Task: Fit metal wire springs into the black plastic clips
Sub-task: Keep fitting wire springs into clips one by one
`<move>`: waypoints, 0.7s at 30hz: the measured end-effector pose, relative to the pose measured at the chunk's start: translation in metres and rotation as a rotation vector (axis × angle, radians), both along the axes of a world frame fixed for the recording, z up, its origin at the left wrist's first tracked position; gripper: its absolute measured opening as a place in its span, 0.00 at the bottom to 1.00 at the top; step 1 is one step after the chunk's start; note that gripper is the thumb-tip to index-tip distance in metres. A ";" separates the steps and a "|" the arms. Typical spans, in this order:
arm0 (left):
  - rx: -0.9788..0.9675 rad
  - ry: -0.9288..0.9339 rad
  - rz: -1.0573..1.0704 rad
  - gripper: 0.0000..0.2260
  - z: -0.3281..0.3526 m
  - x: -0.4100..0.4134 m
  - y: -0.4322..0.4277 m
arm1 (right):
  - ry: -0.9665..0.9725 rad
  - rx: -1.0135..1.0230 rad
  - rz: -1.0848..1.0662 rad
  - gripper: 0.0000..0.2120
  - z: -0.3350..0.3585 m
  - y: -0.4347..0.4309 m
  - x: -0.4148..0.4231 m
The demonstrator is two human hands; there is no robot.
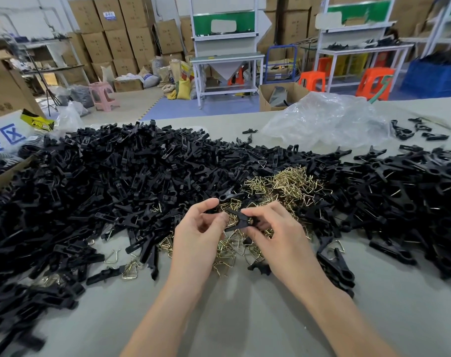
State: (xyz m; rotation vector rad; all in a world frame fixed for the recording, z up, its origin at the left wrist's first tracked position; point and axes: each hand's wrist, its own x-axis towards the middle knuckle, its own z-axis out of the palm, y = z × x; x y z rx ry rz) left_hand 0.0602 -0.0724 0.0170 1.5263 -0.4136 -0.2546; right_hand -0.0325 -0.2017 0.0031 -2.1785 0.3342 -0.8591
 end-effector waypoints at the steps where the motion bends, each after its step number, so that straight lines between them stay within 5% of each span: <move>1: 0.001 -0.007 0.000 0.11 0.000 0.000 0.000 | 0.000 0.002 0.006 0.16 0.000 0.000 0.000; 5: 0.005 0.008 -0.029 0.10 0.002 -0.001 0.000 | 0.018 -0.004 0.004 0.16 0.000 0.000 -0.001; 11: -0.286 0.480 -0.359 0.10 0.011 0.000 0.003 | -0.018 0.186 0.054 0.18 0.005 -0.004 -0.002; 15: -0.289 0.627 -0.598 0.14 0.012 0.001 0.009 | -0.041 0.343 0.150 0.22 0.010 -0.004 -0.006; 21: -0.275 0.716 -0.758 0.23 0.015 0.008 0.018 | -0.098 0.579 0.259 0.09 0.017 -0.006 -0.008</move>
